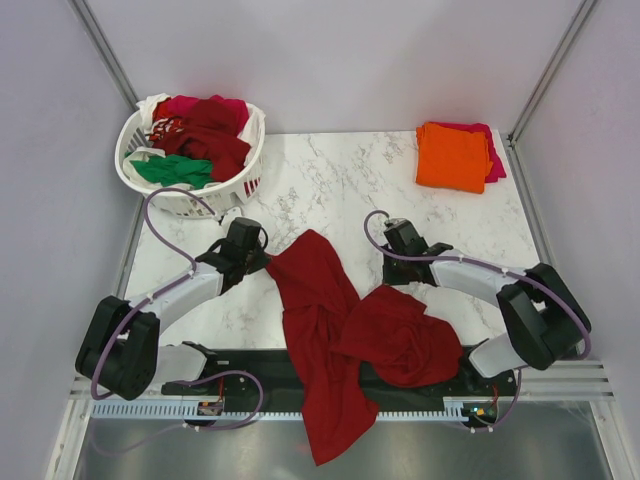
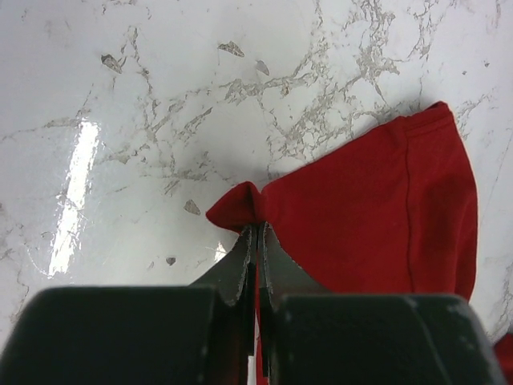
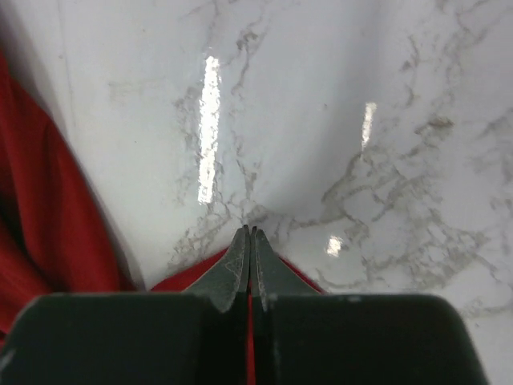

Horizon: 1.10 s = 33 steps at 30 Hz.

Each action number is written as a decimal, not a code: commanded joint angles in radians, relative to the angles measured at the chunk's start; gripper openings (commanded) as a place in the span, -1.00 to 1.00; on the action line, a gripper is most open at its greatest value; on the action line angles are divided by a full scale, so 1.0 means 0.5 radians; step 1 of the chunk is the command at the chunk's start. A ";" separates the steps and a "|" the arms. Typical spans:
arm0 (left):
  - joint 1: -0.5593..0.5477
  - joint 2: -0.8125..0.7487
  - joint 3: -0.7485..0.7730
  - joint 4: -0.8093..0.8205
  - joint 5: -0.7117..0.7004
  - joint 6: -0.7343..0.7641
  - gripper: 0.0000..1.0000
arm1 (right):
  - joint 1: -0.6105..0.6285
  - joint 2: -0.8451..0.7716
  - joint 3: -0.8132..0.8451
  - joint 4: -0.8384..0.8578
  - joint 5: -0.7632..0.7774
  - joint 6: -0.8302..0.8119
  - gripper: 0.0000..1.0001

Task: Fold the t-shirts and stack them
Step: Flatten the tshirt out

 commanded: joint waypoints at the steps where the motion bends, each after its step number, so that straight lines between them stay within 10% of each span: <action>1: -0.002 -0.093 0.080 -0.015 -0.061 0.020 -0.95 | 0.008 -0.243 0.170 -0.299 0.185 -0.085 -1.00; 6: -0.134 -0.715 0.243 -0.217 -0.273 0.148 -0.95 | 0.005 -0.599 0.688 -0.762 0.556 -0.174 -1.00; 16: -0.140 -1.014 1.203 -0.785 -0.280 0.602 -0.95 | -0.001 -1.123 1.492 -1.134 0.814 -0.303 -1.00; 33: -0.134 -1.174 2.023 -0.932 0.381 0.812 -0.95 | 0.002 -1.668 1.659 -1.260 0.946 -0.328 -1.00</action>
